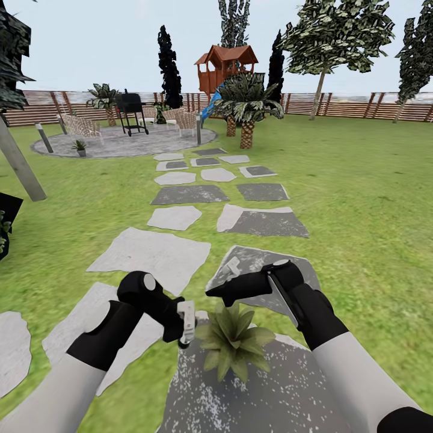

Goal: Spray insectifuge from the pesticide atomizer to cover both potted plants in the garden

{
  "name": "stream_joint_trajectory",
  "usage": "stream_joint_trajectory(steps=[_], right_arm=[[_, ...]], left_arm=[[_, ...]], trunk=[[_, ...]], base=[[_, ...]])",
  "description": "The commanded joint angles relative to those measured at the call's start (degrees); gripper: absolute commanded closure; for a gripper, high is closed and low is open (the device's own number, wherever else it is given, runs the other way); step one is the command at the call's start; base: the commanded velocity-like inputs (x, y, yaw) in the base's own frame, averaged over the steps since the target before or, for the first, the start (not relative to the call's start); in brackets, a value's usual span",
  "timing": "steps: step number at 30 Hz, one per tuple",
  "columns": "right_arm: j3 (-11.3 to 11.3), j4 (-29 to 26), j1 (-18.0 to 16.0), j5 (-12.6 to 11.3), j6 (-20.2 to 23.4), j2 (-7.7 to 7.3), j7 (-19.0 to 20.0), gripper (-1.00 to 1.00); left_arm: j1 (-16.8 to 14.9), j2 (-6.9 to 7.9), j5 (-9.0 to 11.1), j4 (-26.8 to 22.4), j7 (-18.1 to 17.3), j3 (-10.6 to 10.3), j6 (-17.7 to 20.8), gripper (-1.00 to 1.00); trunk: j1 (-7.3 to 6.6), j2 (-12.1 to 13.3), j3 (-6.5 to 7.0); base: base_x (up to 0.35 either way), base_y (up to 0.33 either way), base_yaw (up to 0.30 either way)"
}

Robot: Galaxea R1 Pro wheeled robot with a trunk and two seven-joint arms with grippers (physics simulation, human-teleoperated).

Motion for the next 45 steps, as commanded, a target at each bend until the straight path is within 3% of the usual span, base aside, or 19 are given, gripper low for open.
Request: stream_joint_trajectory(steps=[1,7,27,35,45], right_arm=[[0.06,-0.05,-0.05,0.02,0.33,-0.03,0.12,1.00],[0.14,-0.05,-0.04,0.02,0.33,-0.03,0.11,1.00],[0.23,-0.14,-0.02,0.02,0.33,-0.03,0.11,1.00],[0.24,-0.14,-0.04,0.02,0.33,-0.03,0.12,1.00],[0.24,-0.19,-0.03,0.02,0.33,-0.03,0.12,1.00]], left_arm=[[-0.12,-0.23,-0.30,-0.07,-0.32,-0.10,0.60,1.00],[-3.02,-1.60,-0.29,-0.07,-0.32,-0.09,0.60,1.00],[-4.56,-2.20,-0.32,1.60,-0.32,-0.09,0.69,1.00],[-4.57,-4.27,-0.38,1.60,-0.32,-0.09,0.69,1.00],[-6.98,-4.48,-0.38,3.67,-0.32,-0.05,0.69,1.00]], trunk=[[-0.01,-0.03,-0.05],[-0.01,-0.03,-0.05],[-0.01,-0.03,-0.05],[-0.01,-0.03,-0.05],[-0.01,-0.03,-0.05]], base=[[0.000,0.000,0.000],[0.000,0.000,0.000],[0.000,0.000,0.000],[0.000,0.000,0.000],[0.000,0.000,0.000]])
